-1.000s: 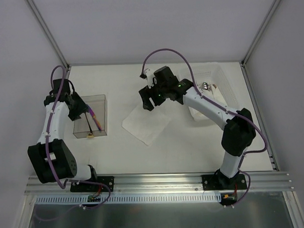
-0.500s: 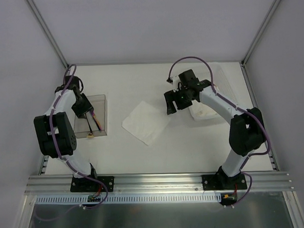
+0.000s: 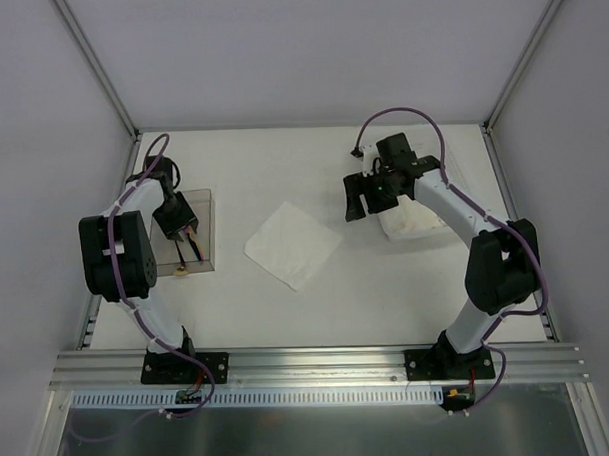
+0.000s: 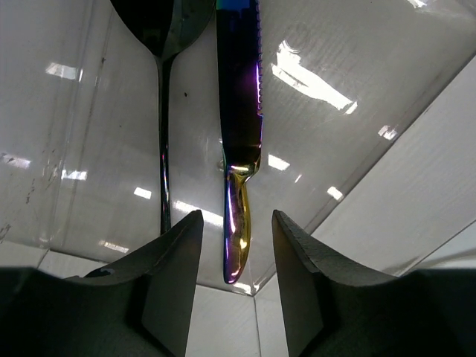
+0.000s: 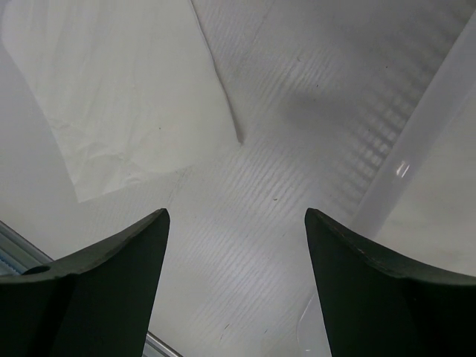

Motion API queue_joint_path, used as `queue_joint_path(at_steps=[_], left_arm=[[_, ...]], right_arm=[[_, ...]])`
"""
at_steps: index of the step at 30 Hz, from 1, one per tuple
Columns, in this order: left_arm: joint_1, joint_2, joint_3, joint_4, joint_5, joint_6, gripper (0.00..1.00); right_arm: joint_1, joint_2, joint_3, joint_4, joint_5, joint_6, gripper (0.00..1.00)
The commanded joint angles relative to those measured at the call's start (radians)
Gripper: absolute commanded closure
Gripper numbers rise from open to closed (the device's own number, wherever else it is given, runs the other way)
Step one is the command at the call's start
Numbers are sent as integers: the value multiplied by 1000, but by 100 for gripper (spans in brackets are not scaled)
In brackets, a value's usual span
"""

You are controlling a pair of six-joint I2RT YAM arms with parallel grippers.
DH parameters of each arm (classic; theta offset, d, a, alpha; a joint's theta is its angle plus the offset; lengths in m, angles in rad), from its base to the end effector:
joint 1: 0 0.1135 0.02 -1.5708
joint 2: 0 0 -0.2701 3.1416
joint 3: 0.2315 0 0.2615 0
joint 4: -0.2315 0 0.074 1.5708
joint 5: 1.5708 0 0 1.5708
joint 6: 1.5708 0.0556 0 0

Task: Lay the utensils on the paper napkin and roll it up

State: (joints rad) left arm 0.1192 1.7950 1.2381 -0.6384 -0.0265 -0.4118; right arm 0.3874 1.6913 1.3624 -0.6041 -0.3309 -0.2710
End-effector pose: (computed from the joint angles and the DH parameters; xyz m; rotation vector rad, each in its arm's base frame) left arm 0.3725 0.0461 0.1727 -0.7325 2.6673 -0.0404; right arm 0.3525 0.1633 0.2545 -0.9336 2.3088 0.4623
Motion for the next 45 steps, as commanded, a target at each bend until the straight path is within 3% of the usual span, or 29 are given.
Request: queue_joint_path(at_steps=[1,10,13,23,45], left_arm=[[4,26,-19,46,23,2,57],[4,81,-52,92,19,-1,59],[4,98,-54,105,20,2,64],[4,55,-49,112,69,22,100],[-4,-270,78,-93,82,-4,100]], right_arm=[[-8,-27,14,-17,-33,4,22],[-31,-21,15,-23,-42,7,22],[-42,-21,12,-25,-42,6,22],[-59,11,38,-43,-53,1,22],[-67,-2,44,-60,-80,1,23]])
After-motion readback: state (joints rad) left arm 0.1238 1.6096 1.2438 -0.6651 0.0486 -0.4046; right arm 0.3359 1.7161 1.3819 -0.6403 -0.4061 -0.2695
